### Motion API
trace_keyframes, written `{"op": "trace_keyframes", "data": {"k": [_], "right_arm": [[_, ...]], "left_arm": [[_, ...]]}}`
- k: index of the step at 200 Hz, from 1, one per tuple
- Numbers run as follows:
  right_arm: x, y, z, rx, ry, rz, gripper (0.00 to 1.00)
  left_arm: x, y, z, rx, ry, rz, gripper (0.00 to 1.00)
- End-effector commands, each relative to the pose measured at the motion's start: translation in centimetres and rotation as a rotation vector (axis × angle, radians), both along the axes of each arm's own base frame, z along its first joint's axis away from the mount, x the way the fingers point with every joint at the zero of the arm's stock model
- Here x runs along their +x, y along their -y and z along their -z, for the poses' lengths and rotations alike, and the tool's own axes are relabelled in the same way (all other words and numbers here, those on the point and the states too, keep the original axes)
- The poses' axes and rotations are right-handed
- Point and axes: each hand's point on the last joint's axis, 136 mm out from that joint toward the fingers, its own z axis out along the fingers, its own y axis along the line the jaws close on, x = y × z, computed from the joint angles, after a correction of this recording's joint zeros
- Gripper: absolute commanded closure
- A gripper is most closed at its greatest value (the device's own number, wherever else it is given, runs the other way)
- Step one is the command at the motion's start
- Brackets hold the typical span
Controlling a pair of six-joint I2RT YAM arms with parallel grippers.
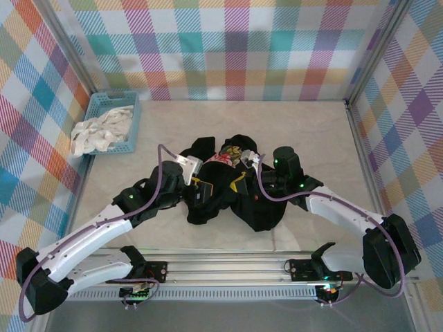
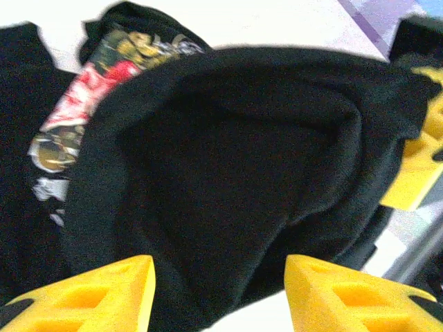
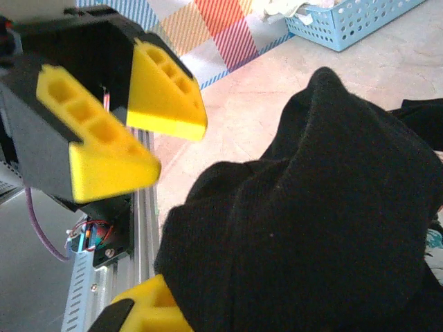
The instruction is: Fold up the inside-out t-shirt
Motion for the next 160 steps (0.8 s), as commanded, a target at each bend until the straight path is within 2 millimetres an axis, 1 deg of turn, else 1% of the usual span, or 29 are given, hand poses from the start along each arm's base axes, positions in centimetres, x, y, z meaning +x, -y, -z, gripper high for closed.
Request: {"op": "trace_keyframes", "data": {"k": [1,23,38,51,61,69,85,95,105,115,118,126,143,151,160], "right_arm": [[0.5,-0.2,-1.9,0.033,0.034,-0.003,1.0],[0.4,-0.1,-2.0,0.034,0.04,0.001,1.0],[0.4,0.0,-2.1,0.034,0.037,0.001,1.0],[0.3,0.0,-2.1,0.033,0.039,0.001,1.0],[0.3,0.1,-2.1,0.031,0.041,0.006,1.0],[0.3,0.1,-2.1,0.028,0.042,0.007,1.0],[0.3,0.4,-1.9,0.015,0.05,0.019,1.0],[0.4,0.8,-1.6,-0.01,0.059,0.034,1.0],[0.7,1.4,-1.3,-0.036,0.072,0.063,1.0],[1.1,2.2,-1.1,-0.052,0.074,0.093,1.0],[1.2,2.4,-1.0,-0.056,0.071,0.101,1.0],[1.4,2.8,-1.0,-0.063,0.071,0.119,0.98],[1.4,3.0,-1.2,-0.072,0.076,0.131,0.95],[1.4,2.9,-1.4,-0.062,0.073,0.128,0.94],[1.3,2.8,-1.6,-0.049,0.067,0.123,0.93]], "left_arm": [[-0.9,2.0,0.8,-0.012,-0.034,0.109,0.48],[-0.2,2.3,1.6,0.024,-0.035,0.107,0.49],[0.1,2.8,1.9,0.034,-0.039,0.12,0.52],[0.4,3.1,2.0,0.043,-0.039,0.124,0.57],[0.6,3.4,2.1,0.044,-0.039,0.129,0.62],[0.8,3.5,2.1,0.042,-0.036,0.13,0.69],[1.3,3.2,1.9,0.049,-0.023,0.104,0.89],[1.5,2.7,1.6,0.039,-0.018,0.088,0.99],[1.4,2.2,0.8,-0.001,-0.002,0.083,1.0],[1.0,1.6,-0.5,-0.07,0.02,0.089,1.0],[1.1,1.6,-1.5,-0.112,0.047,0.089,1.0],[0.8,1.2,-3.0,-0.191,0.075,0.093,1.0],[0.2,0.5,-6.5,-0.369,0.151,0.106,1.0],[0.0,0.2,-7.8,-0.435,0.179,0.115,1.0],[-0.2,0.1,-8.6,-0.48,0.196,0.126,1.0]]}}
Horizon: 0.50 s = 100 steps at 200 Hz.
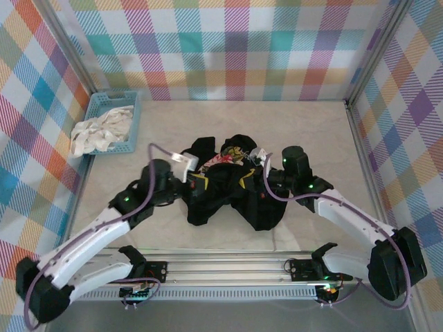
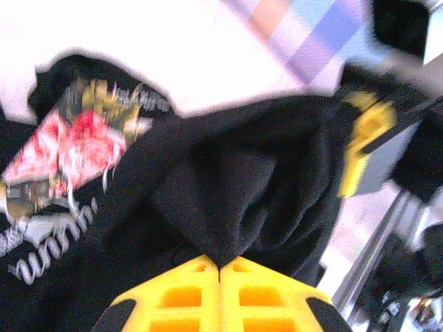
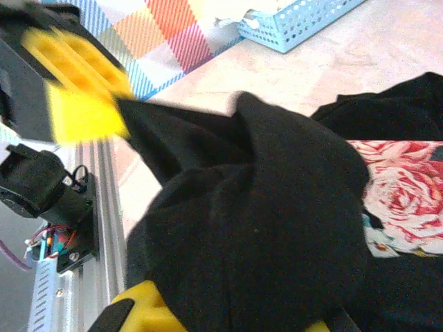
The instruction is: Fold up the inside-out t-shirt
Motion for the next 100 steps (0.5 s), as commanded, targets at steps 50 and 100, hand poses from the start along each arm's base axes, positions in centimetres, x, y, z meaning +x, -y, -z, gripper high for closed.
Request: {"op": "trace_keyframes", "data": {"k": [50,100], "right_arm": [[4.4,2.1,1.1,-0.112,-0.133,0.304,0.83],[5.1,5.9,2.7,-0.33,-0.131,0.47,0.58]], "left_arm": [[-2.6,1.2,-8.8,-0.375,0.159,0.206,1.0],[-2.8,0.8,-10.2,-0.389,0.225,0.212,1.0]]}}
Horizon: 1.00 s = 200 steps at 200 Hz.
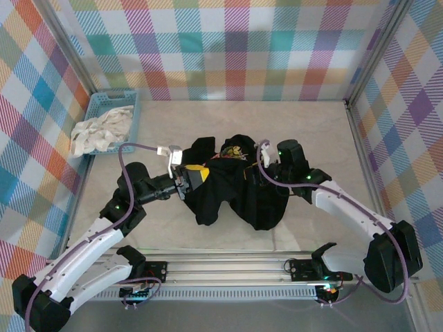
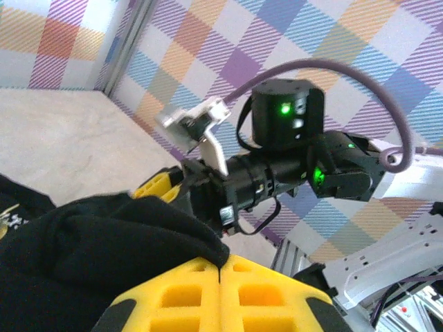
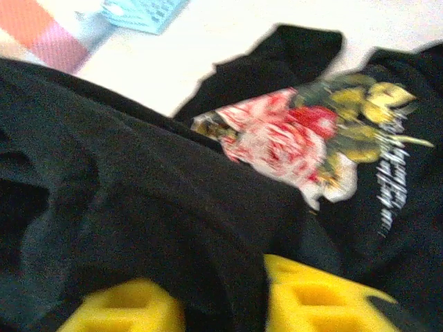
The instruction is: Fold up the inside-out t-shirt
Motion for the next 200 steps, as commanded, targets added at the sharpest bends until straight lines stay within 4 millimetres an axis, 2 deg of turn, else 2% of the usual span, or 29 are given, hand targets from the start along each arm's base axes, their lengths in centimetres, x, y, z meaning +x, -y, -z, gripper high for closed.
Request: {"op": "trace_keyframes", "data": {"k": [1,21,38,53,69,93,105,132,142,156,168,177,187,200], "right_arm": [[0.1,2.7,-0.2,-0.135,0.024,0.089,0.58],[-1.3,2.1,-2.8,-0.096,0.147,0.0,0.52],[-3.1,0.5,-5.4,0.017,0.239,-0.114,0.49],[-4.2,-1.2,-6.4,0.108,0.242,-0.198,0.47],[-4.3,-2.7,-6.1,0.13,0.193,-0.245,0.46],[-4.6,-5.3,-4.1,0.069,0.18,-0.314,0.44],[-4.3,-6.0,-3.2,0.03,0.187,-0.315,0.43],[-3.5,-7.6,-2.6,0.05,0.176,-0.336,0.43],[-3.3,-7.9,-2.7,0.061,0.176,-0.34,0.5],[-3.3,-7.8,-3.5,0.081,0.18,-0.34,0.8],[-3.9,-7.0,-5.1,0.143,0.18,-0.362,0.94],[-4.6,-6.2,-6.8,0.222,0.185,-0.391,1.0],[-5.5,-5.5,-8.5,0.313,0.192,-0.428,1.0],[-6.8,-5.3,-10.1,0.414,0.198,-0.484,1.0]], "left_arm": [[-0.7,-0.3,-2.4,-0.051,0.097,0.025,1.0],[-0.8,-0.3,-2.3,-0.033,0.132,0.022,1.0],[-0.9,-0.4,-2.4,-0.02,0.159,0.021,1.0],[-0.9,-0.4,-2.5,-0.01,0.173,0.021,1.0],[-0.9,-0.3,-2.5,-0.005,0.173,0.024,1.0],[-0.8,-0.2,-2.5,-0.003,0.171,0.028,1.0],[-0.8,-0.1,-2.6,-0.003,0.168,0.034,1.0],[-0.8,-0.2,-2.2,0.005,0.159,0.033,1.0],[-0.7,-0.3,-2.0,0.012,0.153,0.02,1.0],[-0.2,-0.7,-1.5,0.031,0.139,-0.025,1.0],[1.4,-1.8,-0.4,0.07,0.095,-0.136,1.0],[2.8,-3.2,0.8,0.111,0.05,-0.253,1.0],[4.5,-4.9,2.2,0.164,0.0,-0.388,1.0],[5.6,-5.9,3.8,0.22,-0.043,-0.47,1.0]]}}
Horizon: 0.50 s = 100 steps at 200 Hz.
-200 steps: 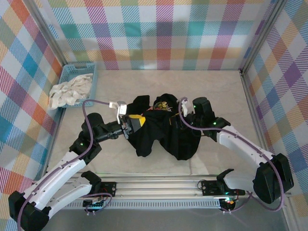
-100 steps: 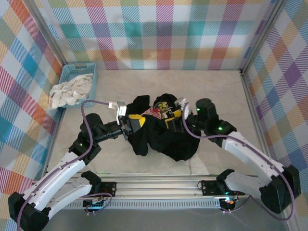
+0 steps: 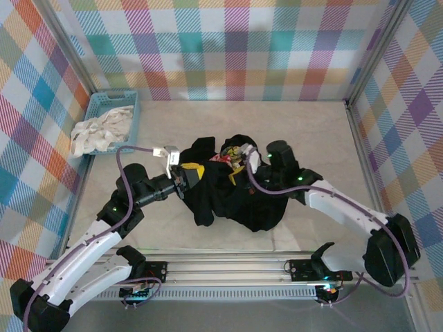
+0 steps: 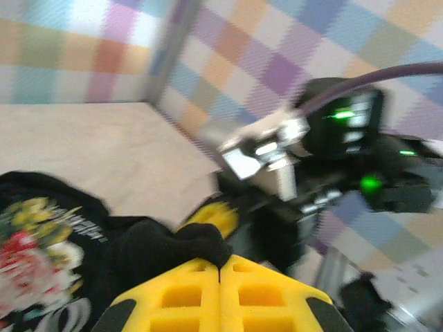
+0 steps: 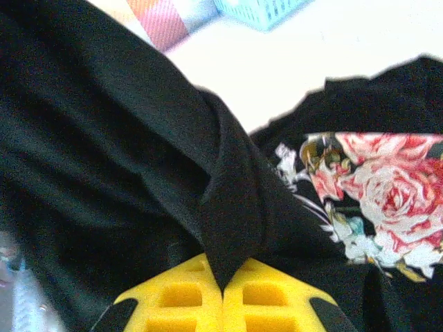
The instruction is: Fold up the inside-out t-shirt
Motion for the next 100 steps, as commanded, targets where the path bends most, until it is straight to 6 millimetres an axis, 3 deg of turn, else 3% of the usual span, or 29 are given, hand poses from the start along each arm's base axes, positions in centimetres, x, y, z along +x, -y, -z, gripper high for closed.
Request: {"op": "trace_keyframes", "data": {"k": [1,22,42,80,100], "right_arm": [[-3.2,0.1,-6.3,0.254,0.051,-0.177,1.0],[-4.0,-0.2,-7.4,0.327,0.028,-0.229,1.0],[-3.4,-0.3,-7.2,0.337,0.021,-0.203,1.0],[-2.2,-0.7,-6.6,0.332,-0.002,-0.165,1.0],[-1.7,-0.9,-6.3,0.329,-0.011,-0.152,1.0]], "left_arm": [[3.4,-3.8,2.1,0.109,-0.061,-0.286,1.0],[4.3,-4.7,3.8,0.162,-0.12,-0.356,0.96],[4.6,-4.9,4.6,0.207,-0.163,-0.369,0.83],[3.0,-3.4,4.7,0.242,-0.194,-0.27,0.59],[2.1,-3.9,4.9,0.282,-0.194,-0.305,0.48]]}}
